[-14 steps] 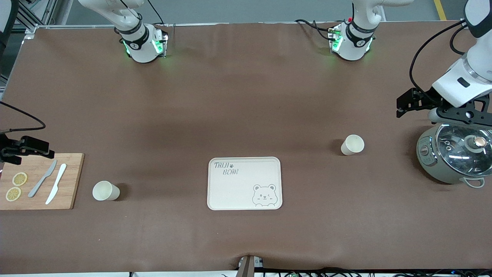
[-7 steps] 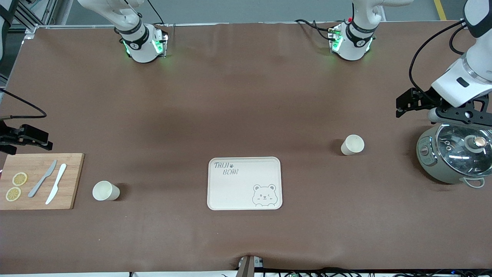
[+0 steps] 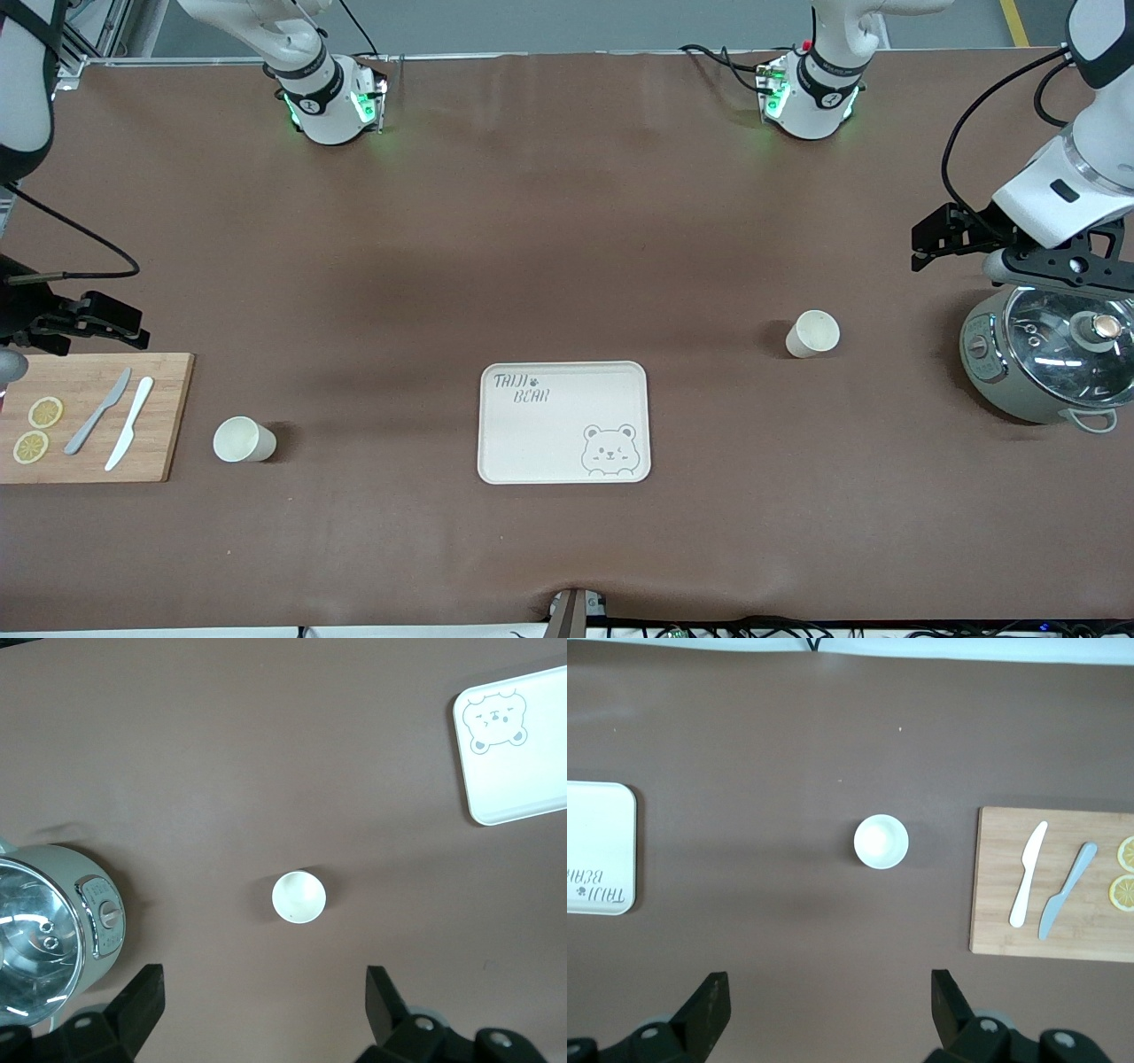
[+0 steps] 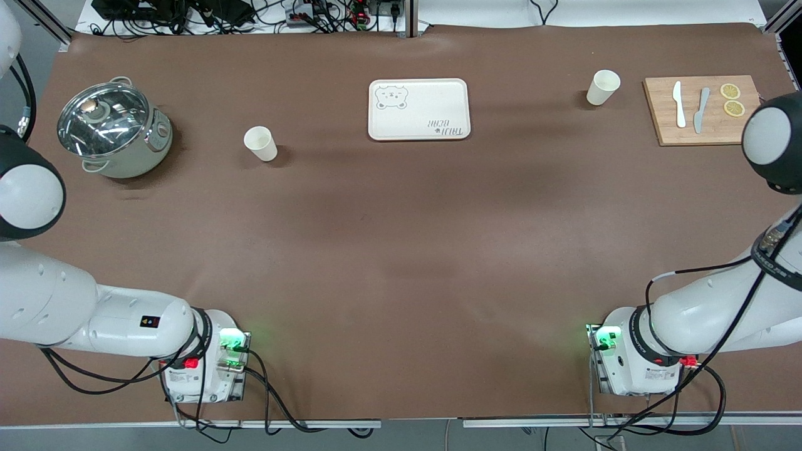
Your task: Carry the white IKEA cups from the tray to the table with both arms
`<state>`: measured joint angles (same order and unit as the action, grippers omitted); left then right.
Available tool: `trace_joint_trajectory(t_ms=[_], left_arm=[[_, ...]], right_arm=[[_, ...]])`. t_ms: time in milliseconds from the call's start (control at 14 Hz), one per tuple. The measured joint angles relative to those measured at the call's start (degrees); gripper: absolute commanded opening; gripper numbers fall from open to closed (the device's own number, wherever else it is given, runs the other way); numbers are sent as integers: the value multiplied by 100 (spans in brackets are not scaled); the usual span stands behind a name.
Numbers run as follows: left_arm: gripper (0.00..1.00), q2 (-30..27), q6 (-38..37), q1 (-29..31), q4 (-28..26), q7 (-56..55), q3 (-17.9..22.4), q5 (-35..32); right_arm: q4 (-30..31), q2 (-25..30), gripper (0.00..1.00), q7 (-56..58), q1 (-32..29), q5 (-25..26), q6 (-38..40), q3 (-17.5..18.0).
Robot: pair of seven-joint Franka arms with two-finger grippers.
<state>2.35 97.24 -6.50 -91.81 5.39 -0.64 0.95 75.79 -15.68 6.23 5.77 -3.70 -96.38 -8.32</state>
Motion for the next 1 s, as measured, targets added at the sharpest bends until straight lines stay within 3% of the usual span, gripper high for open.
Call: trace_joint_trajectory(t_ms=[214, 1000], left_arm=[[100, 2, 0, 0, 0, 0, 0, 0], [100, 5, 9, 1, 0, -1, 0, 0]], right_arm=[[547, 354, 100, -7, 26, 79, -272, 11], [585, 410, 100, -21, 7, 80, -318, -21]])
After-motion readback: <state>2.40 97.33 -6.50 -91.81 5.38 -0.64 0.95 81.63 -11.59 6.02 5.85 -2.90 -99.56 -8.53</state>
